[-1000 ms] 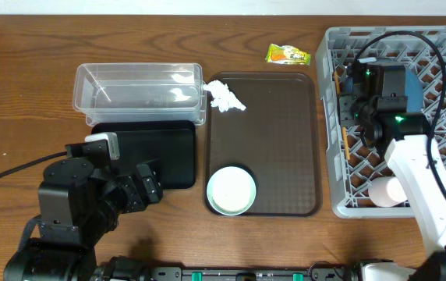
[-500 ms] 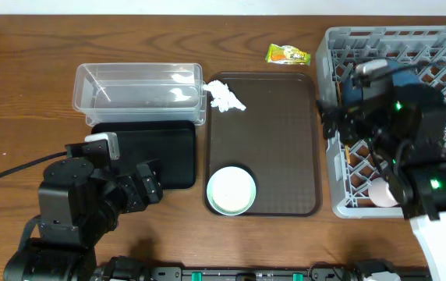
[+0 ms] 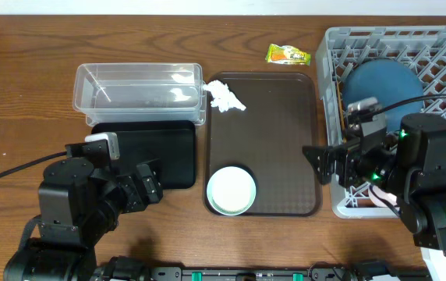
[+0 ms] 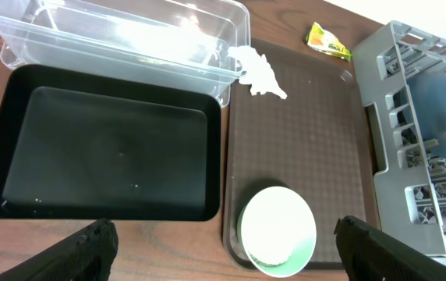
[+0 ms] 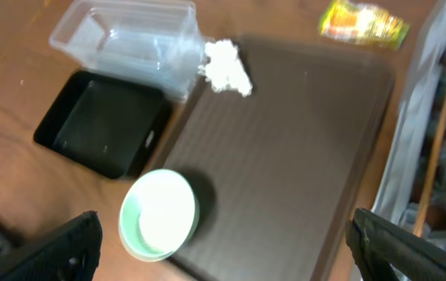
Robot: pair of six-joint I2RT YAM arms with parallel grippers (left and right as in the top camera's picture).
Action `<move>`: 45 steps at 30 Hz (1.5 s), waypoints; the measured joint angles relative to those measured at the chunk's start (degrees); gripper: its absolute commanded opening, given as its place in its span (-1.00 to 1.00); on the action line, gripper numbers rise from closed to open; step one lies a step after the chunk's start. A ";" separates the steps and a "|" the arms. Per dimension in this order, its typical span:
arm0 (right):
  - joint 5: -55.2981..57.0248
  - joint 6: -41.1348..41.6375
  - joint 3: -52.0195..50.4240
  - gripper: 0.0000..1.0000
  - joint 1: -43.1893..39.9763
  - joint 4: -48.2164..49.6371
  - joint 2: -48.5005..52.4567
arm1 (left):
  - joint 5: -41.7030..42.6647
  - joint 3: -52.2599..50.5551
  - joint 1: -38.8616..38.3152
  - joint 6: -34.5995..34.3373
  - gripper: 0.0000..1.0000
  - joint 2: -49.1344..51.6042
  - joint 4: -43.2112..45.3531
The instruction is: Sort waste into correct bins and load items into the dishwasher rack
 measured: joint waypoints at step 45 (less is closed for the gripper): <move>13.66 -8.83 -58.90 0.98 -4.22 41.09 -52.41 | 0.00 0.00 0.00 0.00 0.82 0.00 -0.02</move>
